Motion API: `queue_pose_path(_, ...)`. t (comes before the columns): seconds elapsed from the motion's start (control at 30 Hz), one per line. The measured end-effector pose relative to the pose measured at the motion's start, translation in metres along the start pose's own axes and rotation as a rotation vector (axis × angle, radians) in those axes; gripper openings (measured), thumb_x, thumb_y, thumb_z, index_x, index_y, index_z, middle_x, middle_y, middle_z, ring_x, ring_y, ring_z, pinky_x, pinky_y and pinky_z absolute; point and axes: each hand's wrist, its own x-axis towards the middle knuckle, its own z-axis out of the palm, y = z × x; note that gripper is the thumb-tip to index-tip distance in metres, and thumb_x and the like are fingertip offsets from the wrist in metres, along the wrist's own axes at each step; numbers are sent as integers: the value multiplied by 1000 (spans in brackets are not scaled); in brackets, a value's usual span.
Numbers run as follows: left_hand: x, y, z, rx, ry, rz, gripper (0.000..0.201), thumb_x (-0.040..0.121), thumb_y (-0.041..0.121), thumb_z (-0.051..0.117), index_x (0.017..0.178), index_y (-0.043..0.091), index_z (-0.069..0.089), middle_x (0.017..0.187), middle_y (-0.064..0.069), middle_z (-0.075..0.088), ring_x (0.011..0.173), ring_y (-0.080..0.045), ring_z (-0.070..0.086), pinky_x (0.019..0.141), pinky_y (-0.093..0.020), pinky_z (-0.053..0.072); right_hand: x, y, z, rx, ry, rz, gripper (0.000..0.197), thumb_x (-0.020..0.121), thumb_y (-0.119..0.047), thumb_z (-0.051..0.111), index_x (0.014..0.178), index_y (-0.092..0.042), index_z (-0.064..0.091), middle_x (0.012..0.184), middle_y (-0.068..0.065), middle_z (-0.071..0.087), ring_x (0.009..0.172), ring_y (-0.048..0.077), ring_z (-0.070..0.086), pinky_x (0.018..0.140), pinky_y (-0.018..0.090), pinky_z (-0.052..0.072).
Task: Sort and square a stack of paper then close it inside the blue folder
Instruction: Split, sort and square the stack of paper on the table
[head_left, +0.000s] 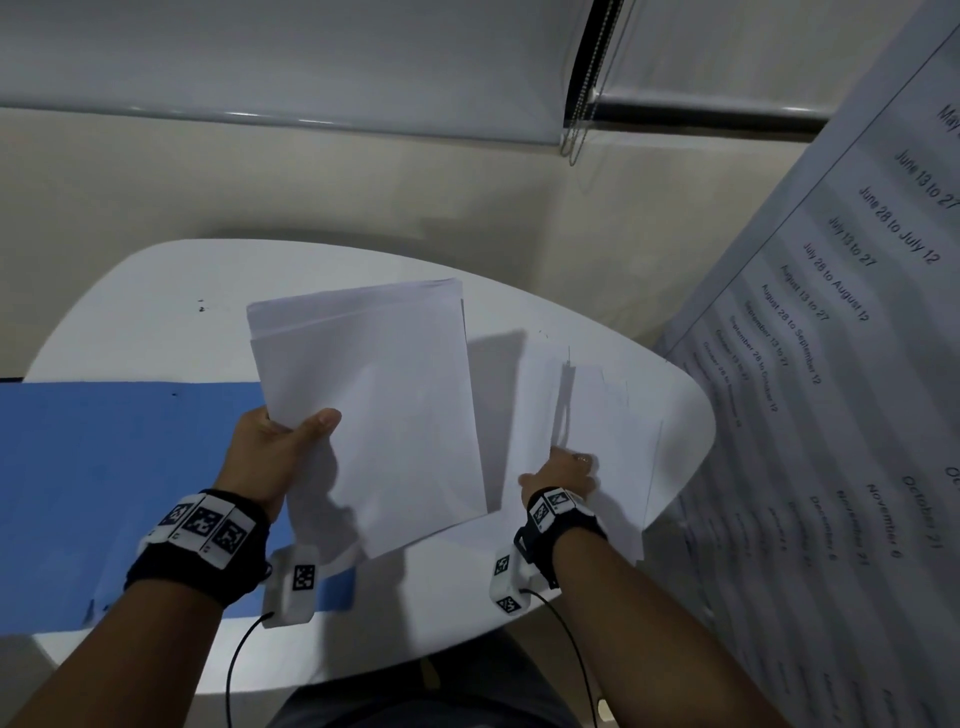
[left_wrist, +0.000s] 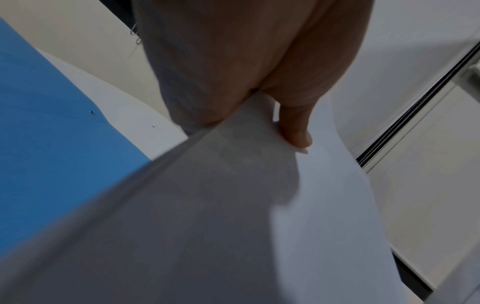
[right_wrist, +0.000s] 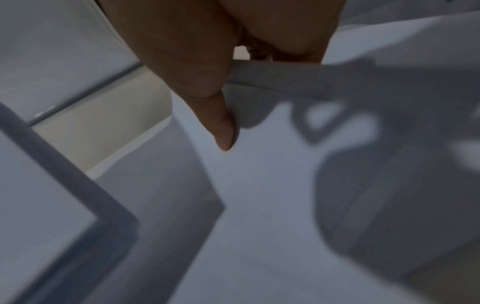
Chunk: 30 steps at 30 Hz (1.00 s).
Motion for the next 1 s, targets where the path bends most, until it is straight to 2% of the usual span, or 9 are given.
queue_pose_path(0.1, 2, 1, 2, 0, -5, -9, 12, 84, 12, 77, 94, 9, 72, 82, -5, 73, 79, -25, 65, 75, -40, 53, -3, 4, -8, 233, -15, -74, 45, 84, -13, 67, 127, -7, 55, 132, 12, 53, 107, 29, 60, 92, 32, 51)
queue_pose_path(0.17, 4, 2, 2, -15, -16, -20, 16, 84, 13, 78, 97, 7, 72, 88, -10, 72, 80, -26, 65, 74, -39, 53, -10, 8, -30, 361, 38, -100, 45, 86, -8, 66, 129, -6, 54, 129, 10, 58, 113, 29, 59, 93, 27, 46)
queue_pose_path(0.43, 25, -24, 23, 56, -40, -222, 25, 89, 22, 75, 105, 3, 70, 87, -15, 71, 80, -30, 62, 70, -39, 52, -56, 4, -185, 512, 592, -496, 67, 78, -8, 73, 136, -24, 43, 125, 4, 64, 99, 24, 63, 80, 16, 39)
queue_pose_path(0.53, 33, -50, 43, 189, -61, -366, 34, 86, 30, 78, 98, -1, 72, 78, -17, 71, 70, -30, 64, 65, -40, 54, -63, -5, -223, 503, 658, -574, 50, 76, -16, 74, 123, -19, 56, 95, 7, 72, 74, 18, 59, 70, 21, 40)
queue_pose_path(0.6, 39, -64, 55, 336, -83, -387, 44, 77, 41, 82, 92, 0, 73, 79, -16, 74, 71, -32, 69, 70, -43, 60, -71, -13, -234, 542, 611, -653, 32, 77, -16, 75, 107, -14, 64, 72, -5, 72, 62, 7, 58, 60, 17, 41)
queue_pose_path(0.7, 44, -76, 73, 514, -161, -390, 58, 68, 50, 82, 96, 0, 70, 91, -12, 74, 86, -33, 71, 81, -45, 60, -77, -20, -227, 729, 443, -756, 19, 80, -10, 74, 96, -15, 66, 61, -22, 67, 55, -7, 56, 56, 9, 42)
queue_pose_path(0.8, 41, -74, 85, 650, -152, -343, 37, 86, 34, 75, 101, 2, 66, 98, -9, 69, 90, -29, 65, 81, -36, 54, -64, -14, -202, 903, 267, -726, 18, 78, -14, 73, 96, -13, 69, 76, -3, 73, 69, 13, 64, 68, 28, 52)
queue_pose_path(0.9, 34, -75, 88, 583, -99, -287, 21, 93, 20, 65, 102, 1, 65, 94, -11, 66, 83, -28, 61, 74, -34, 50, -30, 12, -152, 826, 151, -509, 8, 81, -10, 72, 87, -6, 69, 81, 6, 71, 73, 20, 63, 70, 33, 51)
queue_pose_path(1.0, 31, -80, 82, 483, -55, -299, 30, 96, 27, 59, 100, -2, 67, 95, -14, 69, 84, -29, 64, 75, -37, 52, 1, 40, -91, 671, -15, -266, 9, 84, -12, 71, 76, -8, 71, 81, 11, 73, 77, 28, 68, 75, 43, 59)
